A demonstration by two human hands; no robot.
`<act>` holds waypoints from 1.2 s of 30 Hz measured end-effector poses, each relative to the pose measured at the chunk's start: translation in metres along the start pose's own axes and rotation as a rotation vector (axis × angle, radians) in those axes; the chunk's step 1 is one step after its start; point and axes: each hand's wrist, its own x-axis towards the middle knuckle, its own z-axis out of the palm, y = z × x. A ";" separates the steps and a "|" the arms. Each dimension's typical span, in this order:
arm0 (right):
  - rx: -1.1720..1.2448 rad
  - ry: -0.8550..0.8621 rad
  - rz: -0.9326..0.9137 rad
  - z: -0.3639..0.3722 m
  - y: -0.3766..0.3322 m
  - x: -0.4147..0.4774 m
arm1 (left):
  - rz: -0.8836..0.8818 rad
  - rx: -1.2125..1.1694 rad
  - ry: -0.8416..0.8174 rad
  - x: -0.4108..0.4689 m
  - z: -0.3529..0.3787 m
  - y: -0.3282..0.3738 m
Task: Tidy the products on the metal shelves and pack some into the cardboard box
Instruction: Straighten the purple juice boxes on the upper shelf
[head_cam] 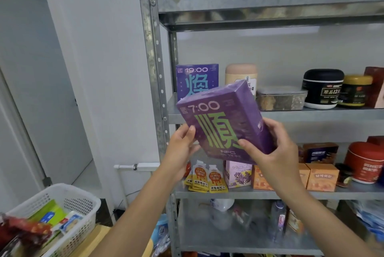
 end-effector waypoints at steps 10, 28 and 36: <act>0.150 0.040 0.059 -0.002 0.003 0.009 | 0.099 0.087 0.044 -0.003 0.004 0.003; 0.611 -0.257 0.545 -0.045 0.017 0.052 | 0.205 0.213 -0.135 -0.016 0.018 0.019; 0.529 -0.390 0.351 -0.044 0.015 0.056 | 0.041 -0.289 -0.266 -0.013 0.014 0.024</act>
